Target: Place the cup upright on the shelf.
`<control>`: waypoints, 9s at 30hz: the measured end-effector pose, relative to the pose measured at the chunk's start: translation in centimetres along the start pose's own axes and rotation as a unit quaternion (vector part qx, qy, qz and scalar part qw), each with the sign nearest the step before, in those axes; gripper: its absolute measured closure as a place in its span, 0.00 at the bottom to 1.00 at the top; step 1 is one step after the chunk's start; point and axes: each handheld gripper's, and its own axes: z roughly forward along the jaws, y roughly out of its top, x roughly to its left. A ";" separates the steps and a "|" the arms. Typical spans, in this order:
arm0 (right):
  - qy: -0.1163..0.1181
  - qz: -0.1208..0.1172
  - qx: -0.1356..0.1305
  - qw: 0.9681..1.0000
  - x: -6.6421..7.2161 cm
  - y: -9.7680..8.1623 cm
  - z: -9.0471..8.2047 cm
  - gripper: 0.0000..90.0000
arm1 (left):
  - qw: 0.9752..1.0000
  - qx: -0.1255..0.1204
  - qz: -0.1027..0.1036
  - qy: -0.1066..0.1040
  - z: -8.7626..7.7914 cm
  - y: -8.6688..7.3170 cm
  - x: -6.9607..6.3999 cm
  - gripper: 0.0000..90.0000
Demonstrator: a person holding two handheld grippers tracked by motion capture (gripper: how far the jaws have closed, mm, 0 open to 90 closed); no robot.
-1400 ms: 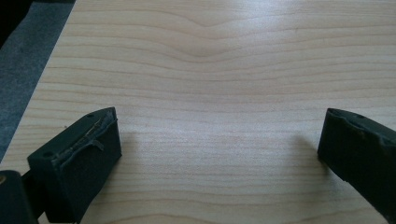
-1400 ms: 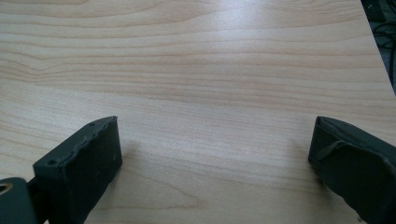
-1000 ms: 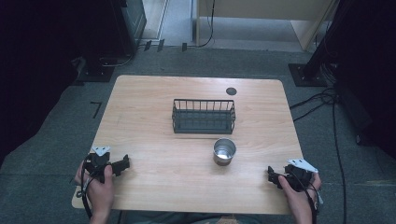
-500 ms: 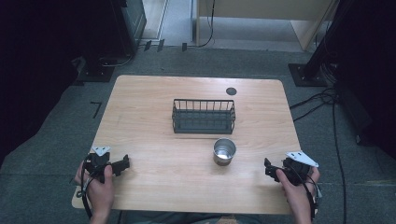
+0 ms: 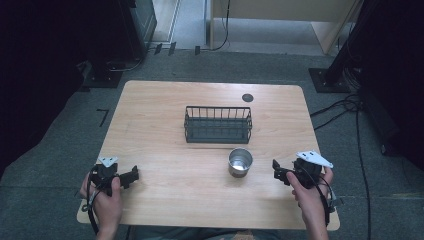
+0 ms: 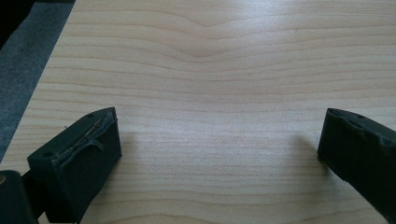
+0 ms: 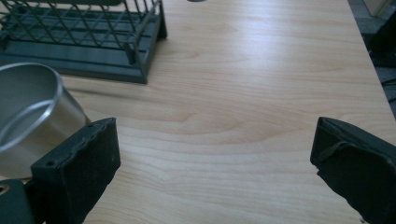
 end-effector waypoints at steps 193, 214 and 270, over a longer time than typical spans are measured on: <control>0.069 -0.070 0.018 0.995 13.2 14.5 13.6 0.20 | 1.000 0.000 0.000 0.000 0.0 0.0 0.0 0.00; 0.062 -0.067 0.062 0.994 12.8 12.6 15.5 0.19 | 1.000 0.000 -0.001 0.000 0.0 0.0 0.0 0.00; 0.062 -0.034 0.013 0.997 7.9 9.9 7.1 0.00 | 1.000 0.000 0.000 0.000 0.0 0.0 0.0 0.00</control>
